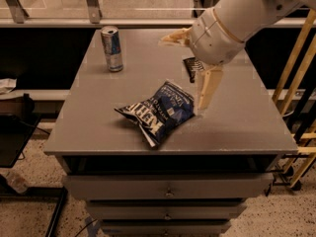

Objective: Move blue chip bag near redbull can

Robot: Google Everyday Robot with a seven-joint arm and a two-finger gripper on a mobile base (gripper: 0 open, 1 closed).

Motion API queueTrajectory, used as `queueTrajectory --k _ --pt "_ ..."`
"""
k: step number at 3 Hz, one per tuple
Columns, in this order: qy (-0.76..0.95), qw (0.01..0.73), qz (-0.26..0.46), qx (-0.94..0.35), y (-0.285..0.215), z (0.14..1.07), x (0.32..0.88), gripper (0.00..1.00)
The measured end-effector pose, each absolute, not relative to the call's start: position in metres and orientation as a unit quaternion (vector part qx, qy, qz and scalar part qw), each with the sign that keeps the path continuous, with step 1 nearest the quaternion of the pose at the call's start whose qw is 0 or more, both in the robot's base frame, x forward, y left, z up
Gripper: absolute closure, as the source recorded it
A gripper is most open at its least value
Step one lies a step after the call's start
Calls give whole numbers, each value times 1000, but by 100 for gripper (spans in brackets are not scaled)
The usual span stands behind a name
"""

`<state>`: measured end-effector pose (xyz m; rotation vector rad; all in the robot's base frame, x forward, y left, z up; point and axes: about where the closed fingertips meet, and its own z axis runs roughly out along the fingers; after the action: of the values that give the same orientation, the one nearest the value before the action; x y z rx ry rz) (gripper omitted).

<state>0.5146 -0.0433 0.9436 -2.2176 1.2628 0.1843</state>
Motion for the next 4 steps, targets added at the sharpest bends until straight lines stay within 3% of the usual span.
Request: queueTrajectory --k 1,3,4 --pt "424 276 80 -859 -15 923 522 0" --pt "419 234 96 -872 -7 885 547 0" --pt "425 226 114 -869 -11 871 554 18"
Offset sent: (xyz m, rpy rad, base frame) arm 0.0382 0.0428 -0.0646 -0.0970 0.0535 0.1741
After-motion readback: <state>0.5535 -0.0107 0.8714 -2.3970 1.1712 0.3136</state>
